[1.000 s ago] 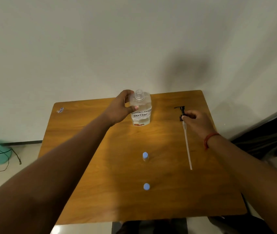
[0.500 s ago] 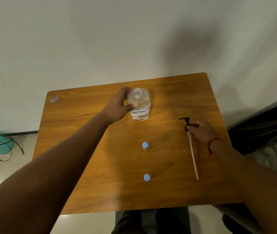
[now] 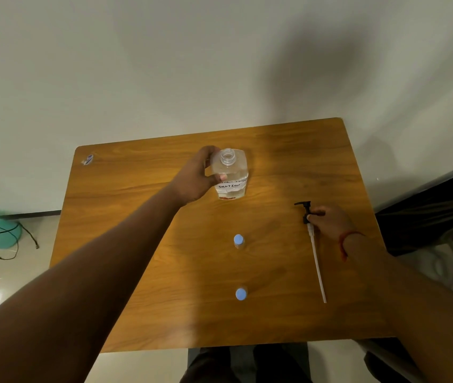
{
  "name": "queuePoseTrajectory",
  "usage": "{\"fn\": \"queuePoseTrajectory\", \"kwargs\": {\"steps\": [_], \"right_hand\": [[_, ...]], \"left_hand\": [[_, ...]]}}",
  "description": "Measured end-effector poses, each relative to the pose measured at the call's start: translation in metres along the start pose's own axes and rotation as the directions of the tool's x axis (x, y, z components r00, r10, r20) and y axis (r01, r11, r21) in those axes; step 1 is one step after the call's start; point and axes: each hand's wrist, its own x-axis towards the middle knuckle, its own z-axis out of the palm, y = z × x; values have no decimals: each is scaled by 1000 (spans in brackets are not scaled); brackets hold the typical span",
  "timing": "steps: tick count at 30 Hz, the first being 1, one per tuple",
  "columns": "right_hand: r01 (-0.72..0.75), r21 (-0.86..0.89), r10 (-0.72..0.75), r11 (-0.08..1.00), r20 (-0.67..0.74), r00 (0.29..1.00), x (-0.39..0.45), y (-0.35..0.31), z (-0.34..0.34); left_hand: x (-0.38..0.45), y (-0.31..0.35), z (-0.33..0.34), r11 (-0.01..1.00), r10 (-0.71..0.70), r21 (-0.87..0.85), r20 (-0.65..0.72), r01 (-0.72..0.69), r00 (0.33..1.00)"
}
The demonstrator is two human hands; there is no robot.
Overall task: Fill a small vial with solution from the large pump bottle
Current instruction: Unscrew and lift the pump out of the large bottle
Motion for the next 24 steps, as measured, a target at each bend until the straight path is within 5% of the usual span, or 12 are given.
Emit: {"fn": "queuePoseTrajectory", "kwargs": {"steps": [24], "right_hand": [[-38,145,41,989,-18,999,-1,13,6]], "left_hand": [[-4,-11,11,994,-43,-97,53,48,998]]}}
